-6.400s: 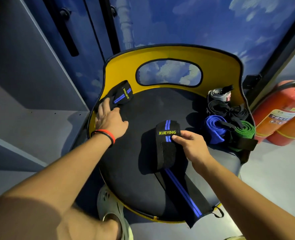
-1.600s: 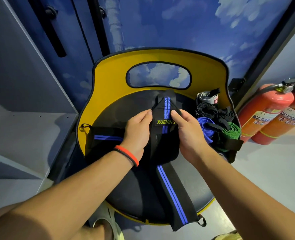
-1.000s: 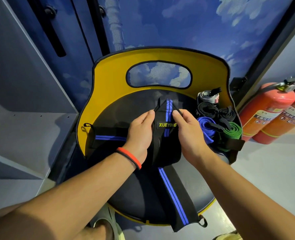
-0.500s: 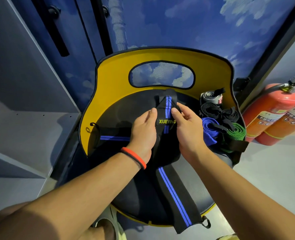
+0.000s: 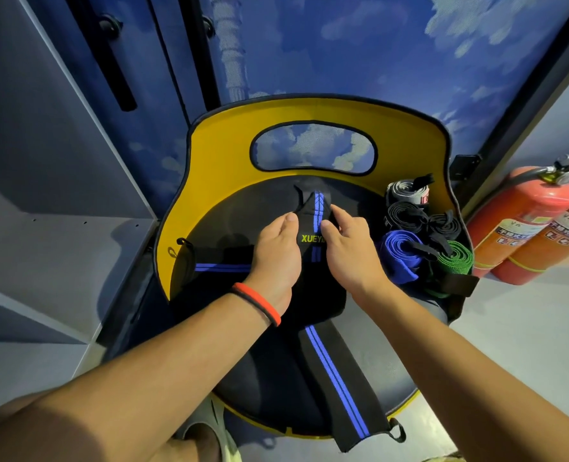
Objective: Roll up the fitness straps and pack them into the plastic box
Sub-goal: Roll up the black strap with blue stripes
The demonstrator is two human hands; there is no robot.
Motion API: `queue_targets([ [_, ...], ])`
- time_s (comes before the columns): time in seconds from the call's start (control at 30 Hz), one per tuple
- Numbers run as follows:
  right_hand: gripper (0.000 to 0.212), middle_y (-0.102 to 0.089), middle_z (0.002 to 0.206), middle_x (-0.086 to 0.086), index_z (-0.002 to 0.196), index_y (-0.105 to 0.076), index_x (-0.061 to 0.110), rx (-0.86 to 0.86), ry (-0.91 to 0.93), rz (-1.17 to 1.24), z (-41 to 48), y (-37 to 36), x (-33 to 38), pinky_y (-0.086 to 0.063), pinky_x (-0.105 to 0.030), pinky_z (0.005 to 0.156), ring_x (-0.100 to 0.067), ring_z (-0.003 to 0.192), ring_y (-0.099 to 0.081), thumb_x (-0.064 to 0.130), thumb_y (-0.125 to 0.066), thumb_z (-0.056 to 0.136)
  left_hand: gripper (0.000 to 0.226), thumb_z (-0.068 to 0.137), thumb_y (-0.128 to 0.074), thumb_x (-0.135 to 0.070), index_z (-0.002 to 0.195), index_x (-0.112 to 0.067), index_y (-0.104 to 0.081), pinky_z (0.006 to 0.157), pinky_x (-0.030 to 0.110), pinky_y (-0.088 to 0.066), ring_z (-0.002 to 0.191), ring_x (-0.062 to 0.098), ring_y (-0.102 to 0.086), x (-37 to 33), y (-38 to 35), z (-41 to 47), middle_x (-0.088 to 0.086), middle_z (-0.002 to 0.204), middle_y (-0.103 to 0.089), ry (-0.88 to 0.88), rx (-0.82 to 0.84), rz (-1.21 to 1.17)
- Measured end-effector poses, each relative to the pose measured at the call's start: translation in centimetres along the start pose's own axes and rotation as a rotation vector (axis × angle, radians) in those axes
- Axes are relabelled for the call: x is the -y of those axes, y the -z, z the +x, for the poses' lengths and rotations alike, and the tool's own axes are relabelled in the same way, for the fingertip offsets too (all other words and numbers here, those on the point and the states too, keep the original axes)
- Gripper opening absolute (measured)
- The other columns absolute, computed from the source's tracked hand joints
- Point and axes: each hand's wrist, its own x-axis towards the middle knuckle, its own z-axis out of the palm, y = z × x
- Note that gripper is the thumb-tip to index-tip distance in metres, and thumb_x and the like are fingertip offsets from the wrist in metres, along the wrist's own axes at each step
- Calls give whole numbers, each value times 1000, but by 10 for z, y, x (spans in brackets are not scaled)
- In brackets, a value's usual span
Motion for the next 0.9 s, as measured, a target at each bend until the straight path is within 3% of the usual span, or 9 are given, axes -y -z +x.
queue_targets([
  [0.07, 40, -45, 117, -4, 141, -53, 22, -35, 5, -235, -1, -1, -1, -41, -35, 101, -24, 115, -49, 36, -47, 104, 40, 106, -48, -30, 140, -12, -57, 110, 27, -39, 123, 5, -52, -2, 0, 0, -12, 128, -57, 10, 3, -23],
  [0.17, 52, -43, 123, -5, 143, -48, 17, -252, 103, -389, -6, 0, 8, -42, -43, 99, -25, 114, -48, 38, -63, 97, 38, 108, -46, -25, 142, -10, -55, 105, 24, -37, 119, 2, -48, 0, -1, 0, -11, 120, -55, 7, 12, -42],
  [0.2, 50, -46, 124, -4, 138, -50, 18, -294, 130, -359, -6, 0, 10, -42, -38, 96, -22, 113, -50, 36, -68, 95, 38, 108, -47, -25, 141, -11, -56, 107, 24, -37, 120, 3, -48, 0, -1, -1, -11, 120, -55, -3, 3, -40],
  [0.3, 41, -51, 124, -1, 132, -58, 18, -229, 201, -242, -4, 3, 18, -36, -7, 83, 8, 96, -49, 25, -70, 93, 41, 103, -53, -33, 138, -13, -60, 113, 33, -40, 124, 6, -54, -5, 0, -5, -13, 127, -60, -25, -17, -44],
  [0.4, 44, -52, 120, 6, 136, -58, 25, -88, 223, -169, -7, 4, 23, -36, -5, 82, 23, 95, -46, 34, -68, 94, 58, 81, -65, -50, 130, -18, -67, 109, 45, -48, 122, 18, -64, -6, 3, -3, 1, 125, -71, 2, 1, -96],
  [0.5, 41, -54, 117, 9, 138, -57, 35, 55, 171, -96, -9, 7, 24, -37, -11, 87, 15, 102, -49, 39, -63, 97, 40, 86, -70, -33, 123, -17, -71, 101, 40, -53, 114, 19, -69, -8, 8, -2, 4, 117, -74, 31, 16, -149],
  [0.63, 18, -61, 105, 17, 117, -65, 33, 141, 223, -46, -13, 8, 23, -38, -14, 86, 2, 109, -51, 30, -58, 101, 16, 102, -58, -19, 110, -18, -71, 73, 20, -57, 98, 8, -73, -6, 10, -2, 1, 105, -76, 47, 55, -116],
  [0.73, 21, -60, 107, 23, 117, -60, 43, 103, 221, -23, -15, 7, 20, -37, -10, 87, 1, 111, -53, 30, -48, 107, 16, 104, -54, -19, 112, -11, -66, 81, 25, -59, 99, 13, -73, -7, 10, 0, 6, 106, -75, 6, 42, -27],
  [0.9, 21, -72, 101, 8, 114, -67, 26, 8, 50, 134, -13, 10, 13, -52, -38, 94, -10, 98, -67, 33, -50, 106, 17, 101, -60, -21, 115, -25, -69, 83, 9, -45, 96, -4, -61, -9, 17, 8, -16, 105, -67, -158, 37, 345],
])
